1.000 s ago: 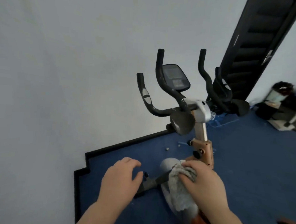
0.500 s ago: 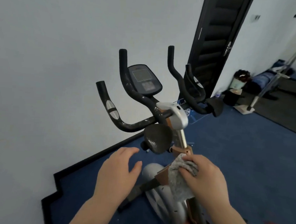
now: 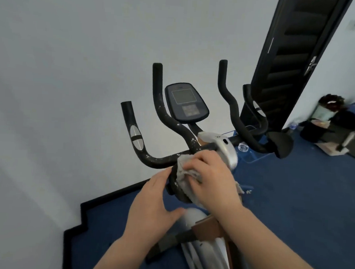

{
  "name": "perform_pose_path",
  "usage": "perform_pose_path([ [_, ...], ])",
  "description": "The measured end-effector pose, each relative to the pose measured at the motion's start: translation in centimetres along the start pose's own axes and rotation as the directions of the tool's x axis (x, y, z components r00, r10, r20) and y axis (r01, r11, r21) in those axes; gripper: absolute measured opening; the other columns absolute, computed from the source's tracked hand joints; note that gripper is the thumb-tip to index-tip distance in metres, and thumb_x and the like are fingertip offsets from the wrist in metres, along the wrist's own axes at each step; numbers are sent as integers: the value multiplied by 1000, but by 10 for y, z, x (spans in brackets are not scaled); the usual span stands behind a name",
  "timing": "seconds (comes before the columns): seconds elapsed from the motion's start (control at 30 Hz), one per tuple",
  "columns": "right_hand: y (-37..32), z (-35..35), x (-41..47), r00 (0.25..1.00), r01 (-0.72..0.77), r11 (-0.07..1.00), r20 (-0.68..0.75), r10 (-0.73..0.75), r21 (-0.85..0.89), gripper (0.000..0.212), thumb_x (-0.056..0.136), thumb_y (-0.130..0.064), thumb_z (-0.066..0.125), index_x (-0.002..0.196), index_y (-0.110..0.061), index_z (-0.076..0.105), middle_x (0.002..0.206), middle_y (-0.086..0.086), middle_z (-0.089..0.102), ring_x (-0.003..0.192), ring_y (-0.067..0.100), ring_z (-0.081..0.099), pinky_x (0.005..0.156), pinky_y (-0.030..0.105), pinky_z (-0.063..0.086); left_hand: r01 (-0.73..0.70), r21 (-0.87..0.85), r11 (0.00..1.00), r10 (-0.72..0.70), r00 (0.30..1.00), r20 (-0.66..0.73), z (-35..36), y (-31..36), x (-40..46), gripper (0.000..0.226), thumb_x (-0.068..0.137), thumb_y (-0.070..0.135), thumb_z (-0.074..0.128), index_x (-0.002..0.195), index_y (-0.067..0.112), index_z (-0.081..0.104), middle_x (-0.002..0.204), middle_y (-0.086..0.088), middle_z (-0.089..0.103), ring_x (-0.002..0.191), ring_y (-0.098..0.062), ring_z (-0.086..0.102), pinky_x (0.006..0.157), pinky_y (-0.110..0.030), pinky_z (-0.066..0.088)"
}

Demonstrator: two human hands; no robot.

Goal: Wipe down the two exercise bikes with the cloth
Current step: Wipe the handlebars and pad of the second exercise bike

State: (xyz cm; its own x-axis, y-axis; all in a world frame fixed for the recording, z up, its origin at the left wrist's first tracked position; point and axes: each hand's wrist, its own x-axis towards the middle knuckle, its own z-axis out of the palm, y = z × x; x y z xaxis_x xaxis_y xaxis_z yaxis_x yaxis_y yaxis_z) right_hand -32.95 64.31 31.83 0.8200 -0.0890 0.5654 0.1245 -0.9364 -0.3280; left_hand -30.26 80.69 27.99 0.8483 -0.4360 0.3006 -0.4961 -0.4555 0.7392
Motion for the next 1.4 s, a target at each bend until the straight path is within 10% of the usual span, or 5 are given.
perform_pose_path([
  [0.27, 12, 21, -14, 1000, 21, 996, -10, -22, -86, 27, 85, -46, 57, 89, -23, 70, 107, -7, 60, 103, 15, 49, 84, 31, 39, -47, 38, 998, 47, 999, -2, 0, -11, 3, 79, 62, 54, 74, 128, 60, 32, 126, 39, 42, 119, 13, 42, 90, 2, 29],
  [0.5, -4, 24, -7, 999, -8, 993, 49, 14, -118, 20, 76, -20, 71, 95, -17, 65, 98, -2, 66, 92, 20, 59, 80, 32, 45, -48, 3, 999, 48, 999, -15, 2, -20, 9, 74, 65, 54, 77, 129, 48, 41, 127, 30, 48, 122, 5, 45, 95, -15, 38],
  [0.87, 19, -12, -4, 834, 235, 971, 520, -183, -35, 24, 83, -11, 53, 103, -17, 63, 103, -2, 64, 102, 15, 53, 82, 26, 43, -81, -16, 997, 82, 993, 84, -3, -27, 24, 69, 60, 53, 80, 117, 54, 43, 124, 37, 48, 116, 14, 44, 89, 4, 26],
  [1.13, 5, 7, 16, 967, -7, 982, 251, -41, 186, 22, 85, -10, 61, 103, -21, 67, 102, -8, 67, 99, 7, 56, 87, 20, 43, -21, -158, 987, 59, 969, 240, -30, -40, 34, 54, 77, 20, 74, 122, 43, 54, 129, 30, 53, 121, 6, 48, 100, -28, 40],
  [1.4, -11, 25, 0, 971, -214, 941, 159, 177, 261, 14, 85, -33, 65, 97, -25, 65, 96, -14, 62, 94, 4, 55, 84, 30, 48, 83, -448, 890, 29, 971, 238, -29, -40, 43, 31, 90, 1, 57, 111, 20, 69, 107, 7, 72, 104, -9, 65, 88, -17, 48],
])
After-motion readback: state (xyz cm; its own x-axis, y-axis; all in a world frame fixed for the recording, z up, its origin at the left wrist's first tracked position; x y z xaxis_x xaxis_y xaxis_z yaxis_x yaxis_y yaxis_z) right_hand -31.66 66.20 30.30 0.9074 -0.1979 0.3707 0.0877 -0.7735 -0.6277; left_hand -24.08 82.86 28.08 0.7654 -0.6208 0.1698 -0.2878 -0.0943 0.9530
